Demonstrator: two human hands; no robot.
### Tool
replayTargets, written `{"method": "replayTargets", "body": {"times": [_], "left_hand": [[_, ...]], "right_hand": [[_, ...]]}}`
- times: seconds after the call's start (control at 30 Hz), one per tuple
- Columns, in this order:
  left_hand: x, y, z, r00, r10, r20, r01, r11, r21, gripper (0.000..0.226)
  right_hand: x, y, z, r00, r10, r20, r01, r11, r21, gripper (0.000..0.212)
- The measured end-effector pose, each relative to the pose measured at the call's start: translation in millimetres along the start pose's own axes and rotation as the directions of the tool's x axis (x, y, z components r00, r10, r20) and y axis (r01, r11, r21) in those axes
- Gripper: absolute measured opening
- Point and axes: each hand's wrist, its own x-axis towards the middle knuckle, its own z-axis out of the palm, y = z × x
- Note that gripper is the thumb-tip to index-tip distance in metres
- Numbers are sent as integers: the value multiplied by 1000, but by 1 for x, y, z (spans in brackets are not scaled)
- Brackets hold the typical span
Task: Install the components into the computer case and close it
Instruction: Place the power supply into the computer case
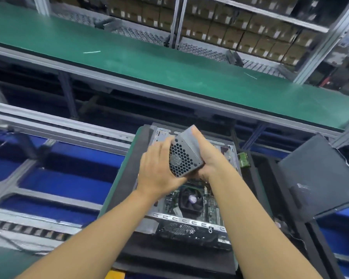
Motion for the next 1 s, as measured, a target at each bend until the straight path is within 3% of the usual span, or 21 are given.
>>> {"method": "replayTargets", "body": {"times": [0.1,0.17,0.2,0.23,0.33,0.4,0.47,0.53,0.57,0.63,0.67,0.7,0.73,0.8,0.87,0.93,1.0], "left_hand": [[-6,-2,4,995,100,5,-100,995,26,100],[-14,-3,10,982,190,-1,-190,981,47,100],[-17,-4,14,974,228,8,-228,972,57,102],[-20,-4,17,967,254,30,-255,965,64,103],[-30,-5,25,938,302,169,-316,947,59,104],[-36,-9,26,910,332,249,-321,943,-85,91],[-41,-14,26,931,254,263,-166,934,-315,65],[-39,-18,31,980,-42,194,130,875,-466,39],[-36,-19,34,945,-261,196,326,797,-509,28],[-25,-26,45,730,-593,339,675,549,-493,23],[-22,-30,51,636,-648,419,769,488,-412,27],[-20,-36,57,589,-640,493,803,532,-268,31],[-20,-42,63,551,-600,579,775,626,-88,36],[-24,-49,73,417,-519,746,589,780,214,46],[-28,-52,87,273,-487,830,375,848,374,60],[-29,-52,95,236,-467,852,241,878,414,64],[-30,-53,103,249,-449,859,196,891,409,61]], "right_hand": [[6,5,-8,977,-144,-159,120,981,-151,113],[4,4,-16,983,-115,-140,69,953,-296,140],[4,4,-22,988,-83,-128,32,932,-361,143],[6,5,-28,991,-58,-121,4,914,-406,135],[11,16,-48,987,-48,-156,-20,913,-408,79],[14,26,-64,975,-97,-202,19,934,-358,73],[10,26,-77,963,-178,-204,108,944,-312,75],[2,15,-92,954,-238,-181,181,941,-286,70],[-2,7,-99,951,-250,-182,194,940,-279,65],[-12,-5,-113,947,-272,-170,220,936,-275,56],[-16,-9,-119,944,-295,-146,246,927,-282,50],[-19,-12,-125,941,-319,-111,276,916,-293,43],[-21,-13,-130,939,-337,-71,302,904,-304,39],[-24,-12,-139,926,-377,-25,347,874,-340,50],[-25,-10,-149,911,-412,-3,380,844,-378,67],[-29,-10,-157,893,-445,66,432,807,-403,75],[-36,-16,-165,870,-477,125,483,773,-411,79]]}}
